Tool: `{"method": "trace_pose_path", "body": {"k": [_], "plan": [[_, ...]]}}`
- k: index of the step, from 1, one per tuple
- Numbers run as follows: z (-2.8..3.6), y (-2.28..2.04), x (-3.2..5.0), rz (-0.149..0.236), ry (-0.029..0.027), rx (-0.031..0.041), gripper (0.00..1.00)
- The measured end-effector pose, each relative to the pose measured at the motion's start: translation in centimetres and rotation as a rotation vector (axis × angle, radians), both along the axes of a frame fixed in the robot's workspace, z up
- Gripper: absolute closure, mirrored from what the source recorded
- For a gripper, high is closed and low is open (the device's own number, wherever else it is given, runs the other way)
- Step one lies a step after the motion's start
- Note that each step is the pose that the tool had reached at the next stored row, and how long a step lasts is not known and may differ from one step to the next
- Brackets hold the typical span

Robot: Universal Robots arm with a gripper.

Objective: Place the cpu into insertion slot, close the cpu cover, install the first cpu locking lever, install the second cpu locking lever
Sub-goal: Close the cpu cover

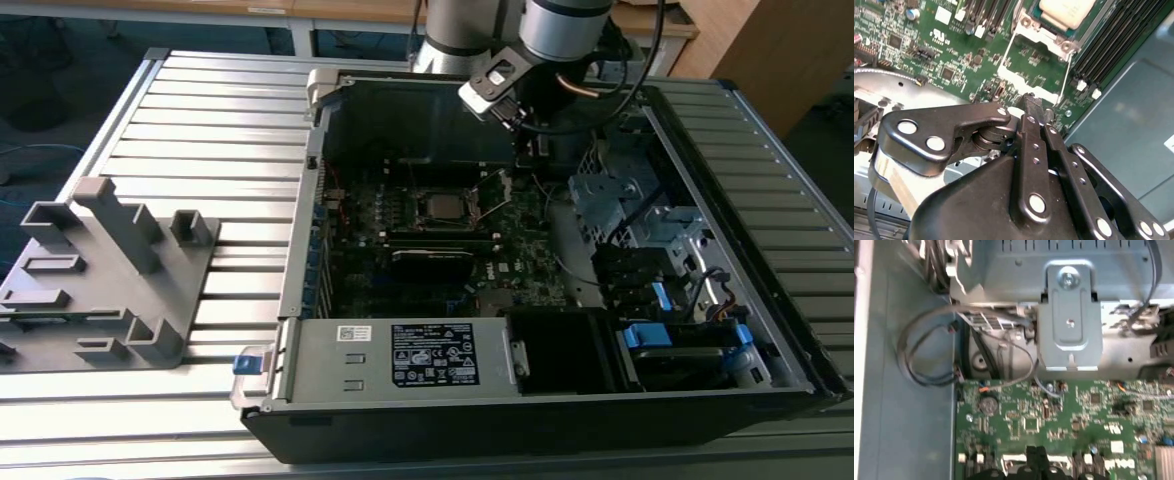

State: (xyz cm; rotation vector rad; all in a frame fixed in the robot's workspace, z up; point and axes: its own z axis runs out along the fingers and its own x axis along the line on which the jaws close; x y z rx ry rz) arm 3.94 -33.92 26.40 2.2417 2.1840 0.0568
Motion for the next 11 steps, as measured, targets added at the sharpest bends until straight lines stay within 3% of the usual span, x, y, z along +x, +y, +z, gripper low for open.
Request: {"method": "trace_pose_path", "body": {"k": [6,11], "plan": [[-0.02,0.0,0.97,0.0,0.0,0.0001,0.89],[-0.02,0.0,1.06,0.0,0.0,-0.0001,0.89]]}}
